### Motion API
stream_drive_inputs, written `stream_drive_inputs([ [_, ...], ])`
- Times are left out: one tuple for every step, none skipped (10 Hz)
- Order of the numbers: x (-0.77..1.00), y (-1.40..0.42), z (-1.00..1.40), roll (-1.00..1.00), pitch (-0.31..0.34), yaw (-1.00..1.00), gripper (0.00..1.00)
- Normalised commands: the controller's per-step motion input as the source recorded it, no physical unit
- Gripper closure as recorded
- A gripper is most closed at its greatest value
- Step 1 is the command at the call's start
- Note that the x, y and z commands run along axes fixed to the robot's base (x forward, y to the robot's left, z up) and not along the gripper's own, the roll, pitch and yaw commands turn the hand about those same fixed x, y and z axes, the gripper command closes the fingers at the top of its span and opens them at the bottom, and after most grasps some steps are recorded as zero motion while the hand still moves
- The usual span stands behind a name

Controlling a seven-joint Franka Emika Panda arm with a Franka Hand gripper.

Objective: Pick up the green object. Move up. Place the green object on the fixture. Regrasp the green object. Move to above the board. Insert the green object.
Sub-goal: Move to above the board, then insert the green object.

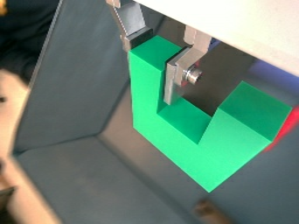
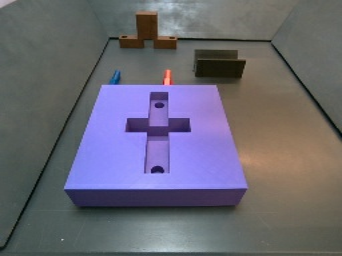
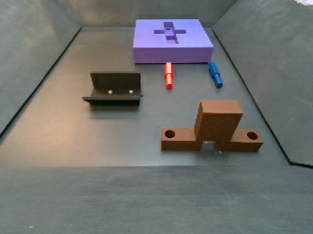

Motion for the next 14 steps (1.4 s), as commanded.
stream_drive_inputs([
  [-1.38,-1.40,0.29,-1.00,0.044,0.03,1.00],
  [-1.40,-1.37,0.26,-1.00,0.031,0.04,1.00],
  [-1.40,-1.38,0.28,-1.00,0.027,0.05,1.00],
  [-1.40,-1.37,0.27,-1.00,0.022,0.05,1.00],
  [-0.55,-0.49,0.08,-1.00,0.005,0.05,1.00],
  [-0.20,-0.13,0.00,-1.00,0.010,0.05,1.00],
  [-0.07,-0.05,0.00,-1.00,0.021,0.04,1.00],
  [-0.09,-0.05,0.02,-1.00,-0.017,0.04,1.00],
  [-0.09,0.00,0.00,-0.88,-0.039,0.03,1.00],
  [-0.08,0.03,0.00,-0.74,-0.048,0.02,1.00],
  [-0.07,0.02,0.00,-0.45,-0.051,0.01,1.00],
  [-0.04,0.01,0.00,-0.22,-0.041,0.00,1.00],
  [0.00,0.00,-0.02,-0.02,0.000,0.00,1.00],
  [0.00,-0.07,-0.08,-0.08,-0.019,0.00,1.00],
])
